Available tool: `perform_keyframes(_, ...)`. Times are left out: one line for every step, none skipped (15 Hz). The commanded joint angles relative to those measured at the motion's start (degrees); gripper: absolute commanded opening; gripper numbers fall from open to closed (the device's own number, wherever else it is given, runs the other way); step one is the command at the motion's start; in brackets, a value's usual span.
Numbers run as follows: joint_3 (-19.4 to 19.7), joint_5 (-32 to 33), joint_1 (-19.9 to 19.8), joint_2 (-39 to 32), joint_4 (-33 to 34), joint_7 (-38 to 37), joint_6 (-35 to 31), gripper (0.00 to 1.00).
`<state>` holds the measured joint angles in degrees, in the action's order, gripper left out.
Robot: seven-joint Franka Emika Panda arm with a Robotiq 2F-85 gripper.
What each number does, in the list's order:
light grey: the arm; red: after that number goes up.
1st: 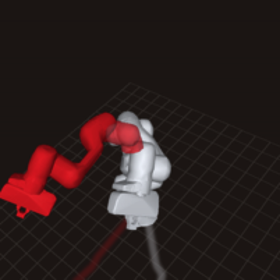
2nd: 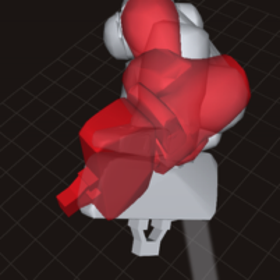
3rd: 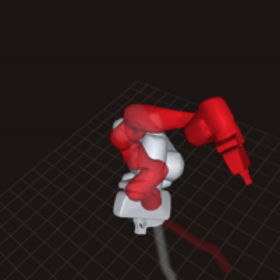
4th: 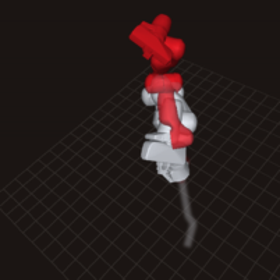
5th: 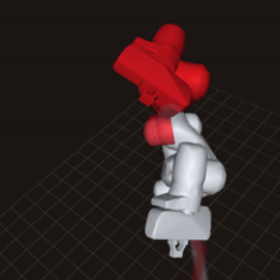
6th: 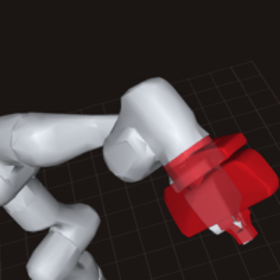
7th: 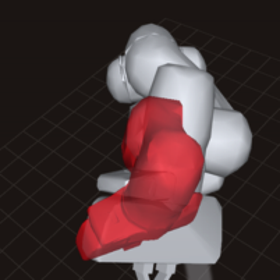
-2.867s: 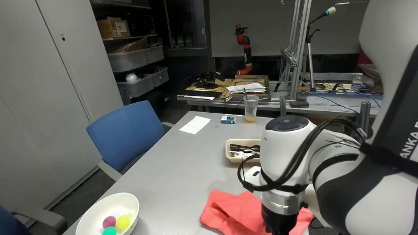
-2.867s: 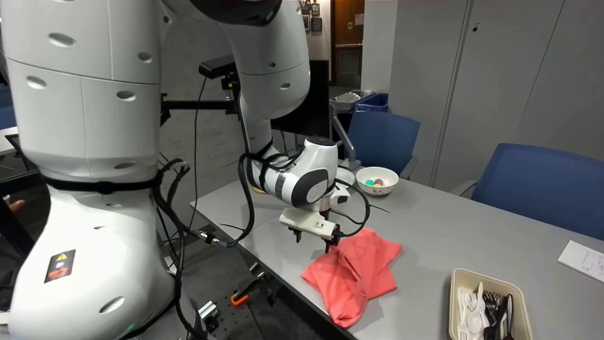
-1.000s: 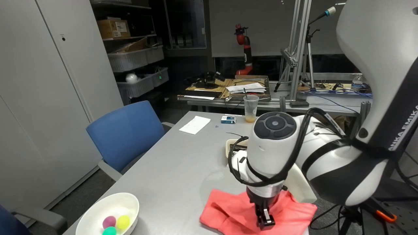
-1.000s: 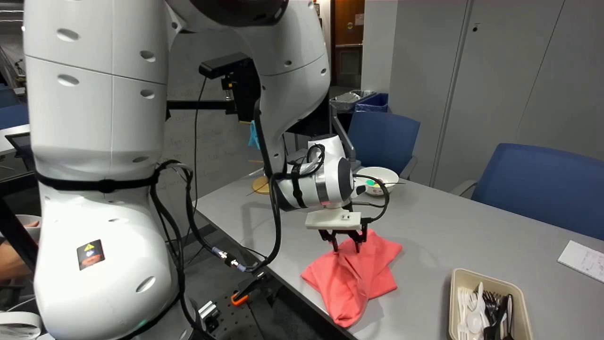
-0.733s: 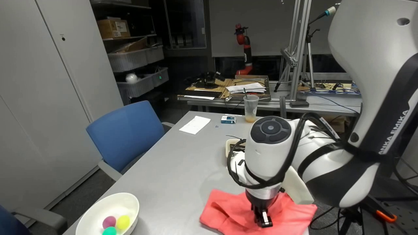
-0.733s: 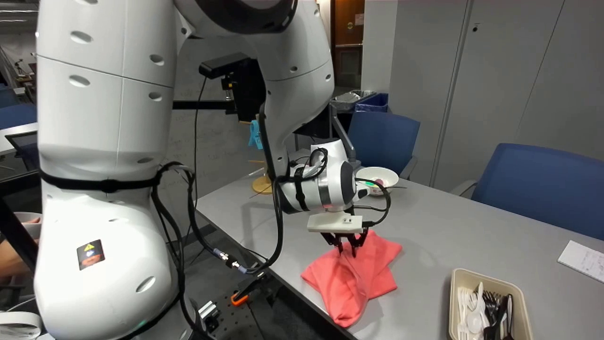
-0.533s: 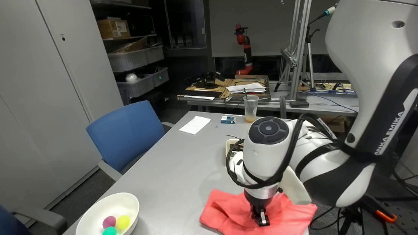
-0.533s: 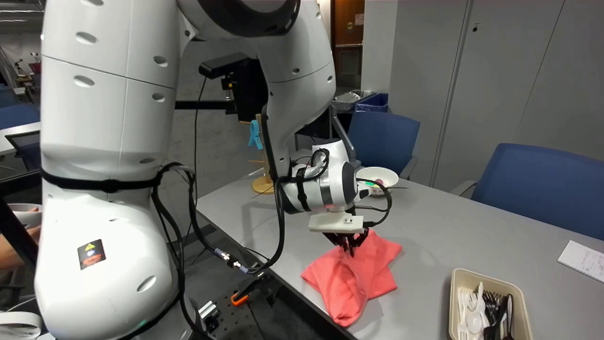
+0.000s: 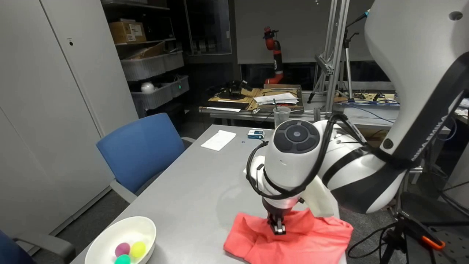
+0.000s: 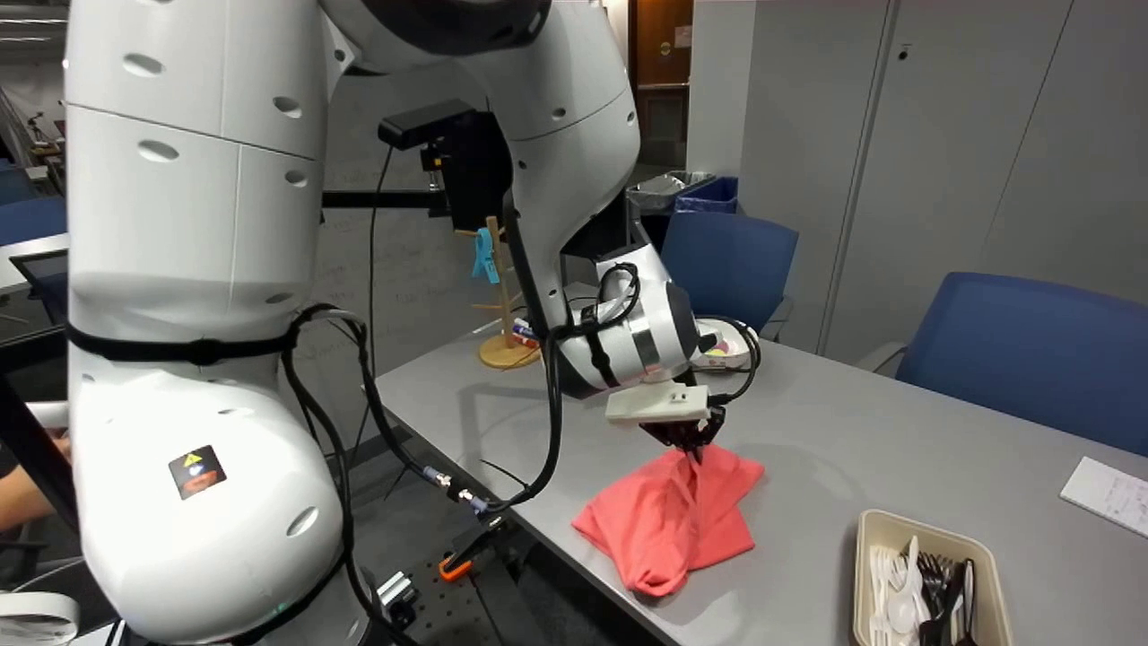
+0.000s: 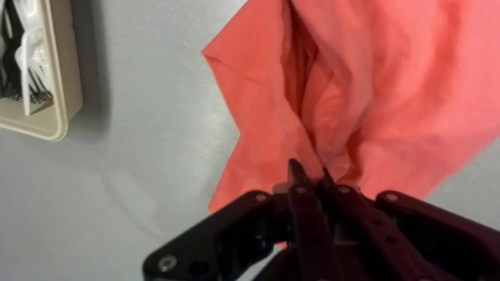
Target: Fold the shirt
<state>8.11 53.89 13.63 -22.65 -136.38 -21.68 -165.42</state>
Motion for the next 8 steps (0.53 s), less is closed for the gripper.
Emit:
perform_keyframes(6.4,9.6,5.9,-0.5,3.7,-11.8,2.2,0.02)
perform_keyframes(7.1,10.9,6.4,-1.0,4.2,-14.0,3.0,0.32)
perform_keyframes(7.6,12.1,6.9,-1.4,4.6,-16.0,3.8,0.33)
perform_keyframes(7.9,13.1,7.4,-1.7,4.8,-17.7,4.7,0.40)
perform_keyframes(8.2,14.2,8.0,-2.0,5.1,-19.4,5.6,0.47)
perform_keyframes(8.3,14.9,8.3,-2.2,5.2,-20.7,6.4,0.56)
perform_keyframes(8.3,15.7,8.6,-2.2,5.1,-22.3,6.8,0.62)
perform_keyframes(8.1,16.2,8.8,-2.2,4.9,-23.5,7.1,0.69)
